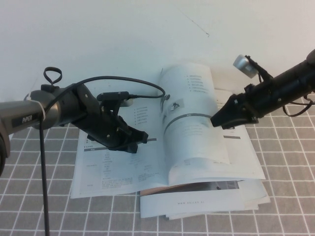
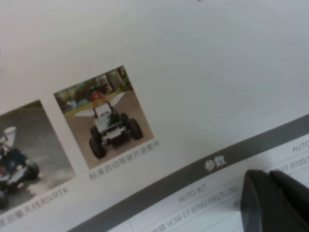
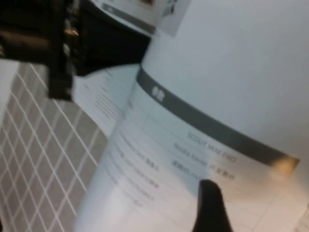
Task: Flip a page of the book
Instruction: Open the closed book
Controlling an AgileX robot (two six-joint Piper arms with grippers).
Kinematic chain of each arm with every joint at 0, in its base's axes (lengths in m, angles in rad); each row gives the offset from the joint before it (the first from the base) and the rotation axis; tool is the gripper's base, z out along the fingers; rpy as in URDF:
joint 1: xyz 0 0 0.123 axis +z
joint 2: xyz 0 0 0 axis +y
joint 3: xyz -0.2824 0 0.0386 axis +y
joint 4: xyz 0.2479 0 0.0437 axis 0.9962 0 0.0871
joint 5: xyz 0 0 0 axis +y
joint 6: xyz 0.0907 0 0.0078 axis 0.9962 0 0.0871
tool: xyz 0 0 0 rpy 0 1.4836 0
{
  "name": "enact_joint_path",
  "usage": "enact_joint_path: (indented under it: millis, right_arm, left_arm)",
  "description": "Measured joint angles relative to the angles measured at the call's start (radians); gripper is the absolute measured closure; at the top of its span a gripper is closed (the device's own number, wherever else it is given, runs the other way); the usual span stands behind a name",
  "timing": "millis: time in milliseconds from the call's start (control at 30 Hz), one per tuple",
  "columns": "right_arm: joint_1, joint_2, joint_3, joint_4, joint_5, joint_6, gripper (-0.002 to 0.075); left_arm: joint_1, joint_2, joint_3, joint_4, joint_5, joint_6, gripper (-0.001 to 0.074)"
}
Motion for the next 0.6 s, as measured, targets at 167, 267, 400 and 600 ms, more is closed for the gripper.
enact_joint_path:
  millis: [167,267,400,600]
  right_arm:
    - [0.0,0.0,-0.072,0.117,0.014,-0.009,0.03]
    - [0.0,0.0,-0.099,0.215,0.016,-0.022,0.03]
    - [0.0,0.0,-0.108,0.309,0.018,-0.03,0.03]
    - [0.009,0.0,-0.108,0.308,0.018,-0.029,0.03]
  left_arm:
    - [0.0,0.0,0.0,0.0,0.0,0.014,0.0738]
    - [0.0,0.0,0.0,0.0,0.0,0.018,0.0738]
    - [0.0,0.0,0.0,-0.002,0.0,0.02,0.0738]
    - [0.0,-0.014,0.0,-0.01,0.01,0.044,0.0738]
